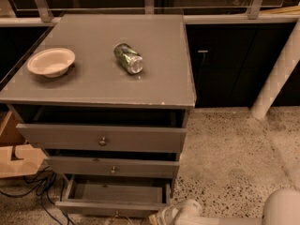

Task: Close bottom drawer

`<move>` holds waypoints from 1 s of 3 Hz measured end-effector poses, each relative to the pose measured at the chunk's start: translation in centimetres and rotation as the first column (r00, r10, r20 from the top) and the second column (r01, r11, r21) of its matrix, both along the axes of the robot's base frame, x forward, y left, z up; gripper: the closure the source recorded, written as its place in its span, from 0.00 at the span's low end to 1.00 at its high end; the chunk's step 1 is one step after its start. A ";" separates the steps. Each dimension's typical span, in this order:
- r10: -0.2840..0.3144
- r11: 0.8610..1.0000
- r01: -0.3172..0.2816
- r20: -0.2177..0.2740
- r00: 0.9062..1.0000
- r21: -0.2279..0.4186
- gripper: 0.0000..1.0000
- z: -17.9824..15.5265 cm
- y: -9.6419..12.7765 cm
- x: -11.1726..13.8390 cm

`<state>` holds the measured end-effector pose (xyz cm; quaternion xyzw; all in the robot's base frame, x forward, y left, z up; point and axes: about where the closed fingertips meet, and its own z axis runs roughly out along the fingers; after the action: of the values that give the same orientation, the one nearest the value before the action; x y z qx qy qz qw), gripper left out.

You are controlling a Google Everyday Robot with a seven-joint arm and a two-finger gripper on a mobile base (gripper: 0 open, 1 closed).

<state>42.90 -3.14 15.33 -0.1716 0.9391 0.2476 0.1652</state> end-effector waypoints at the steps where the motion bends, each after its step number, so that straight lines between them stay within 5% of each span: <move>1: -0.004 1.000 0.004 0.006 1.000 -0.001 1.00 -0.1 0.1 0.1; 3: -0.012 1.000 0.012 0.051 0.999 -0.006 1.00 0.3 0.6 1.6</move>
Offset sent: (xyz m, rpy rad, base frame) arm 0.0710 0.0279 0.0170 -0.0311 -0.2016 -0.0468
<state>44.55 -2.51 15.61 -0.1726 0.9365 0.2391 0.1899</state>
